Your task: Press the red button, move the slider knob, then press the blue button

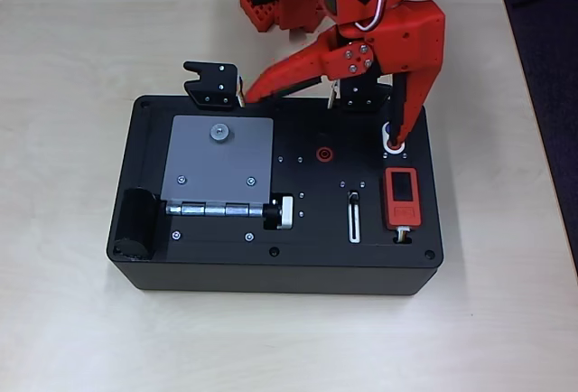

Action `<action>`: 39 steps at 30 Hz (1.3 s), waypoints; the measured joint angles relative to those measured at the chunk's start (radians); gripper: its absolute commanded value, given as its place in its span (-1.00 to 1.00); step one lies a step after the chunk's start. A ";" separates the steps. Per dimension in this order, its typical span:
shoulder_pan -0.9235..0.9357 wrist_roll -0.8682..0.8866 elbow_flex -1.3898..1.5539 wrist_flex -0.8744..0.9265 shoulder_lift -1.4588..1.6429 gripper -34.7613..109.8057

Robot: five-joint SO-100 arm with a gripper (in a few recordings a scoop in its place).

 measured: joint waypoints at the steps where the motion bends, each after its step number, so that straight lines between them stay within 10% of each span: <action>1: 0.012 -0.012 -0.006 0.000 0.000 0.17; 9: 0.067 -0.067 -0.012 -0.017 0.000 -0.51; 39: 0.074 0.152 -0.071 0.037 -0.156 -0.52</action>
